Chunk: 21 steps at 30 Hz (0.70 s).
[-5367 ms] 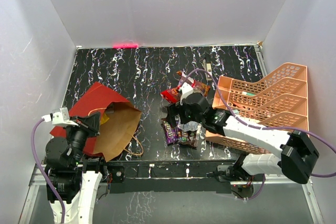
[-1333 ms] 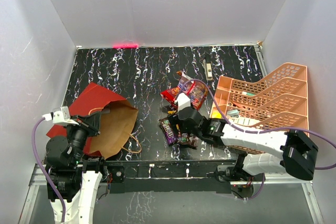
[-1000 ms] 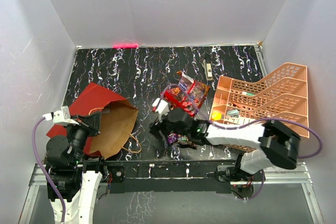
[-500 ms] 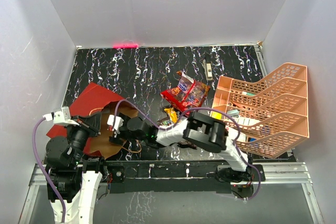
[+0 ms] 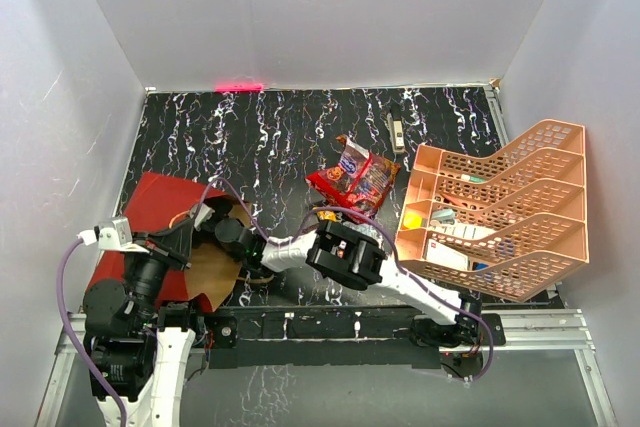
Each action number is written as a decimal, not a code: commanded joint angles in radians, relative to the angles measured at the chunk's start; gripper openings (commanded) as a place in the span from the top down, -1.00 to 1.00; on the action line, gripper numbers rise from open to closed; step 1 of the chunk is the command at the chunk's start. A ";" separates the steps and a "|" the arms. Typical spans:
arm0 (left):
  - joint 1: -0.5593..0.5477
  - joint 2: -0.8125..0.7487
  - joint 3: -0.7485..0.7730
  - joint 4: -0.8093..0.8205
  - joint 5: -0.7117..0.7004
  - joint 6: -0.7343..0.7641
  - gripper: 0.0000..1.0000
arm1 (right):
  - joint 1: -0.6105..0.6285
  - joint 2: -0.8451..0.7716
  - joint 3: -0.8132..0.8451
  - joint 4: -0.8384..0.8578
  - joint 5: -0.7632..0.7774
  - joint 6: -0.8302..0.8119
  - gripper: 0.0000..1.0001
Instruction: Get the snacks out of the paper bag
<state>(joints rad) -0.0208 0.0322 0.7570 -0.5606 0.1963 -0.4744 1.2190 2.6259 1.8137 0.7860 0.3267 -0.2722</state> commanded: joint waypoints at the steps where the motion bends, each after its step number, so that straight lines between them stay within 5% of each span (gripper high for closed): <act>1: -0.014 -0.004 -0.003 0.043 0.011 0.003 1.00 | -0.012 0.073 0.127 0.073 0.120 -0.017 -0.83; 16: -0.020 0.109 0.013 0.005 -0.158 -0.044 1.00 | -0.102 -0.124 -0.145 0.088 0.547 0.053 -0.74; 21: -0.020 0.167 0.012 -0.002 -0.144 -0.049 1.00 | -0.085 -0.270 -0.365 0.142 0.448 0.129 -0.74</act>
<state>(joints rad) -0.0387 0.1692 0.7517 -0.5900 0.0776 -0.5171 1.1423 2.5004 1.5856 0.8497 0.7578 -0.2298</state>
